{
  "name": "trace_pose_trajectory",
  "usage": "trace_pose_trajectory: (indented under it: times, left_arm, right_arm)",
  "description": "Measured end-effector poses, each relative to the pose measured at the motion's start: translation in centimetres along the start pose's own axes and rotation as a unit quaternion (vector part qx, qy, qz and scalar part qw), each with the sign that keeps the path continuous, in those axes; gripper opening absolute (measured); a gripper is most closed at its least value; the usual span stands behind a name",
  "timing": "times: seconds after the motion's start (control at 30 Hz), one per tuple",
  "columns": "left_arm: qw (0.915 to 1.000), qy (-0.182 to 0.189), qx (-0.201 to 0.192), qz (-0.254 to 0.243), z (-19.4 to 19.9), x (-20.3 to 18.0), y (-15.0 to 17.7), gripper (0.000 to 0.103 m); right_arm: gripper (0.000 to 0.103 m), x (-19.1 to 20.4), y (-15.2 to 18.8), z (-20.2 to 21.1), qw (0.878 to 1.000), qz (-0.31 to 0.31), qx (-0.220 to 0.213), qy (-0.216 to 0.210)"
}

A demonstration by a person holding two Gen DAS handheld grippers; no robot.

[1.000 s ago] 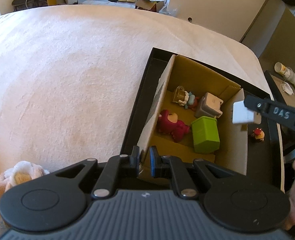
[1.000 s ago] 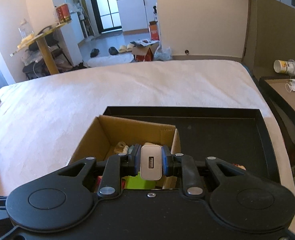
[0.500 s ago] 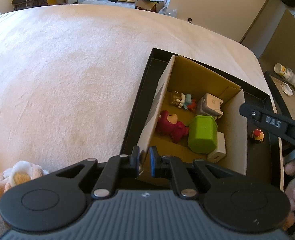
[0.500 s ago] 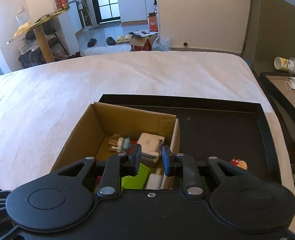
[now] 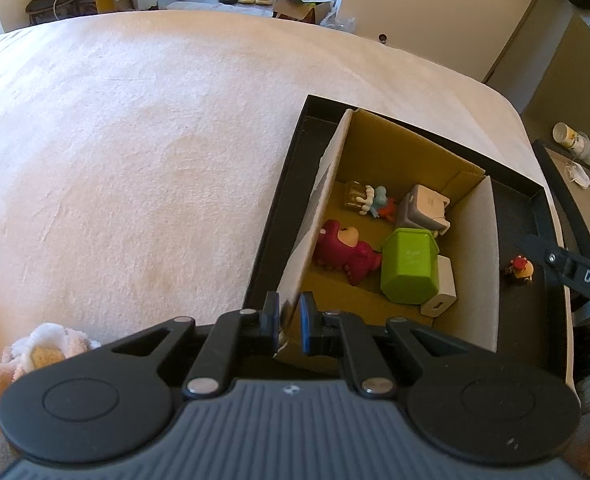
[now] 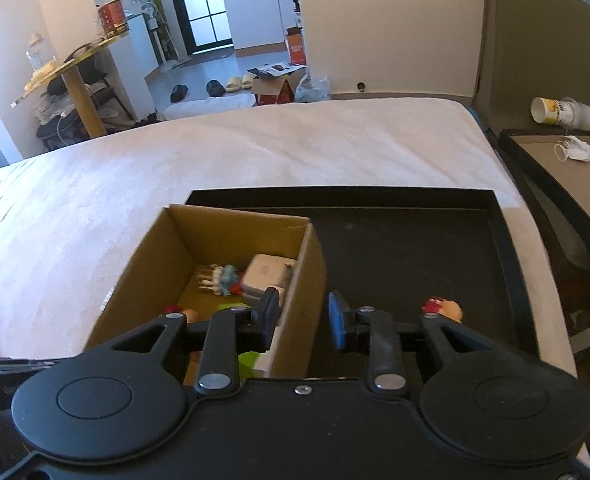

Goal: Organize rigid objects
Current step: 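Move the right gripper to the brown figure with red cap and close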

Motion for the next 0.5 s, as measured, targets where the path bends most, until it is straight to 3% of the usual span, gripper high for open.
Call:
trace_pose_trajectory:
  times: [0.33, 0.43, 0.5]
  left_arm:
    - [0.9999, -0.013, 0.003, -0.008, -0.3, -0.1, 0.0, 0.009]
    - [0.9998, -0.018, 0.005, -0.011, -0.4, -0.2, 0.0, 0.009]
    - [0.9997, -0.021, 0.005, -0.014, -0.4, -0.3, 0.0, 0.009]
  right_arm:
    - [0.030, -3.1, 1.8, -1.0, 1.000, 0.014, 0.020, 0.015]
    - [0.035, -3.9, 2.2, -1.3, 0.999, 0.019, 0.020, 0.023]
    - [0.042, -4.6, 2.3, -1.6, 0.999, 0.020, 0.020, 0.030]
Point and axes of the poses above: each gripper's, at about its wrist camera, not at the fingertips, and z roughly against the way its jaws point, x to its left, y to its underside, the point moved 8 cm from there along -z, roughly the way its jaws point
